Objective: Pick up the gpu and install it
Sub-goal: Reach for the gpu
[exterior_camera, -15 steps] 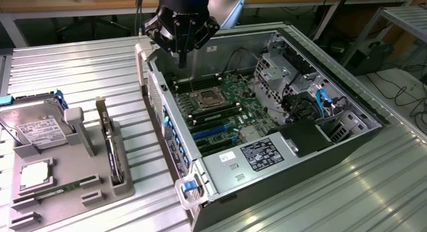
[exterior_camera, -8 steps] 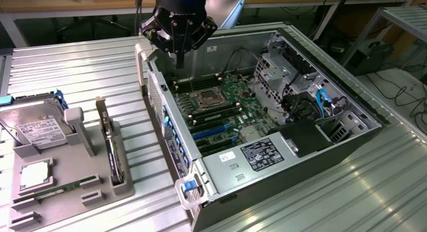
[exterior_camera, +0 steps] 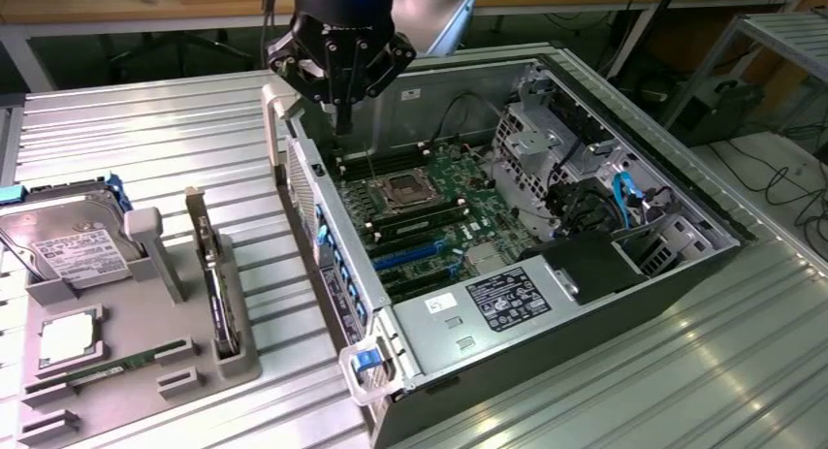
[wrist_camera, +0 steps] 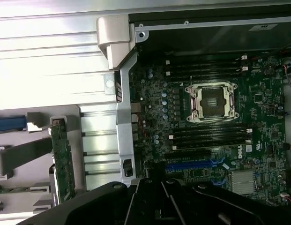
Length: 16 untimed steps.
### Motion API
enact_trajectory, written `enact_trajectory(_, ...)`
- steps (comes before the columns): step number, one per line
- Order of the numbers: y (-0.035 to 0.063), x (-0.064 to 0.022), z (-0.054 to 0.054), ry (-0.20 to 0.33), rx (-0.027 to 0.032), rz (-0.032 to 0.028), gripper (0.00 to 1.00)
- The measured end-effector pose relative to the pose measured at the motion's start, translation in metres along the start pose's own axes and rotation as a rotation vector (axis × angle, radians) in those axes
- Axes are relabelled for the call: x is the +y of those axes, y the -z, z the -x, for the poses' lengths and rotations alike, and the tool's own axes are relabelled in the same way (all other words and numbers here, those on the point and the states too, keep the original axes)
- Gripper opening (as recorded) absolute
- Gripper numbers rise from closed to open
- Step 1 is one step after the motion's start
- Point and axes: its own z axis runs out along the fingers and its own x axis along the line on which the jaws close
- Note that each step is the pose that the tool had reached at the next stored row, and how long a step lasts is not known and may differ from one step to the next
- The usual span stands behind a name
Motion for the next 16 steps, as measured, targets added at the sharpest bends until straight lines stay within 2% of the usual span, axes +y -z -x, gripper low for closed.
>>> enact_trajectory(16, 0.0004, -0.0033, -0.015, 0.001, 0.0001, -0.0001, 0.11)
